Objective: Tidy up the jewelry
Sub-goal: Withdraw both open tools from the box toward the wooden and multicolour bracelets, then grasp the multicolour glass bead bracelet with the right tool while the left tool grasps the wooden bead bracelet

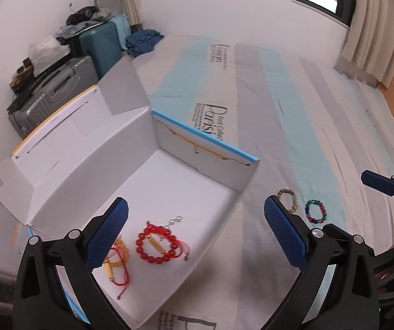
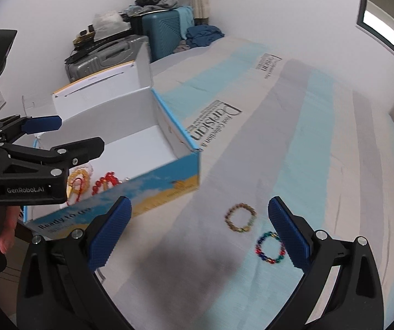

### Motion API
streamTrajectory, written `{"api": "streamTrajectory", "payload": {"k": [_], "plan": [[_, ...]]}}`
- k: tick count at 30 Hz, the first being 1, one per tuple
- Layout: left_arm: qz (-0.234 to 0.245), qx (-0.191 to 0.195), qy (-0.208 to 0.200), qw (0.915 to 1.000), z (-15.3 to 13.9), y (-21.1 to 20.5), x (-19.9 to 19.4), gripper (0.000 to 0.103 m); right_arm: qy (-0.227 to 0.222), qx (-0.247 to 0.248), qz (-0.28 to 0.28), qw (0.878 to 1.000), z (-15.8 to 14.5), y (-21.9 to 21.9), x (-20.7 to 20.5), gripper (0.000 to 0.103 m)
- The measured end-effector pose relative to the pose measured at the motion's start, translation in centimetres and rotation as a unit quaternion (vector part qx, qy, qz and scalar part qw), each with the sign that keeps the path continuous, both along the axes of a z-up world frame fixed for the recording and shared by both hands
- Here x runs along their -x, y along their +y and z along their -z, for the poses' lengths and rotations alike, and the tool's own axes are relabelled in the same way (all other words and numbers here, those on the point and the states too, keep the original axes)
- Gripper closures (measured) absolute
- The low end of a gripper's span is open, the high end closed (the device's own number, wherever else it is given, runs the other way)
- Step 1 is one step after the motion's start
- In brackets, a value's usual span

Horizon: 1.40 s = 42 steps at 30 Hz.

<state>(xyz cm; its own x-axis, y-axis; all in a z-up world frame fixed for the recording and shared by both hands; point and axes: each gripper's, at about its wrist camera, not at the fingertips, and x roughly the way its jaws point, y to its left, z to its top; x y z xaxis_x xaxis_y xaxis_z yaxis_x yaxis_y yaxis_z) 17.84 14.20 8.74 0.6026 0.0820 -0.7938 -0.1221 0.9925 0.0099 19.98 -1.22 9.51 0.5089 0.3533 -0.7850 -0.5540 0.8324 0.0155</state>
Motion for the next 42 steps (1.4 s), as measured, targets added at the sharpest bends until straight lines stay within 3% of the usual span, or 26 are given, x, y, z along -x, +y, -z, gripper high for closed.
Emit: {"api": "streamTrajectory", "payload": {"k": [23,36,42], "plan": [[0.097,0.007,0.03,0.9948,4.6,-10.2,-5.2,0.006,0.033,0.011,0.073,0.997,4.2,-10.3,-2.4,0.007],[0.113,0.007,0.047,0.9924,8.4,-13.3,-8.0,0.006,0.06,0.012,0.095,0.994,7.9,-12.7,-4.1,0.007],[0.122,0.011,0.066,0.9903,11.0,-14.3,-9.6,0.012,0.078,0.016,0.101,0.992,10.0,-13.5,-5.0,0.007]]}}
